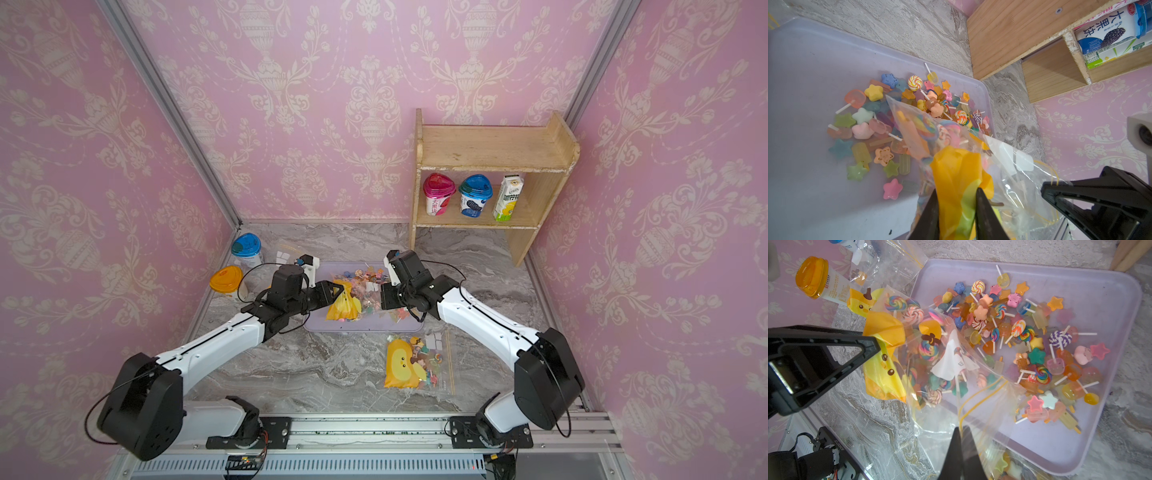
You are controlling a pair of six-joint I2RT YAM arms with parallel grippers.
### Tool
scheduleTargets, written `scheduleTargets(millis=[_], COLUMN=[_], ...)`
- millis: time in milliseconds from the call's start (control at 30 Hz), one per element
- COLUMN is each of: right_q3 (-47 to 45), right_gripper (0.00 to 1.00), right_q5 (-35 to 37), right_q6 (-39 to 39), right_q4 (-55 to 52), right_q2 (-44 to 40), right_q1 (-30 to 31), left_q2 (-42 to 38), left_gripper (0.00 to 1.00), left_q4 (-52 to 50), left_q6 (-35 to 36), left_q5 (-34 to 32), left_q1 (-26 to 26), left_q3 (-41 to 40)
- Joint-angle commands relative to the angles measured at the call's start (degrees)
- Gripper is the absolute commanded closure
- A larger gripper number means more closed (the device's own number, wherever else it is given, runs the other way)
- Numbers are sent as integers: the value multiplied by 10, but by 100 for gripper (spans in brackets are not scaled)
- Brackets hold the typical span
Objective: Pour candies out of the ziploc bag
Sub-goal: 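Pour the candies out of the ziploc bag onto the tray.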
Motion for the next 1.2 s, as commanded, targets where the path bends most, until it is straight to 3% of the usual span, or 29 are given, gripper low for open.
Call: scheduleTargets(millis=[0,767,1167], right_q3=[-8,-31,-55], right_gripper=[99,99,99], right_q5=[-3,-1,17], right_q6=[0,16,19], right_q4=[2,17,9], right_q2=[-5,-7,-47], right_q1=[-3,-4,-6], left_q2=[-16,-29,-23], left_gripper=[100,100,100], left_q4=[15,-18,-33], left_q6=[22,34,33], left_q5=[7,14,25], left_q1=[9,25,25], left_q3=[33,65,81])
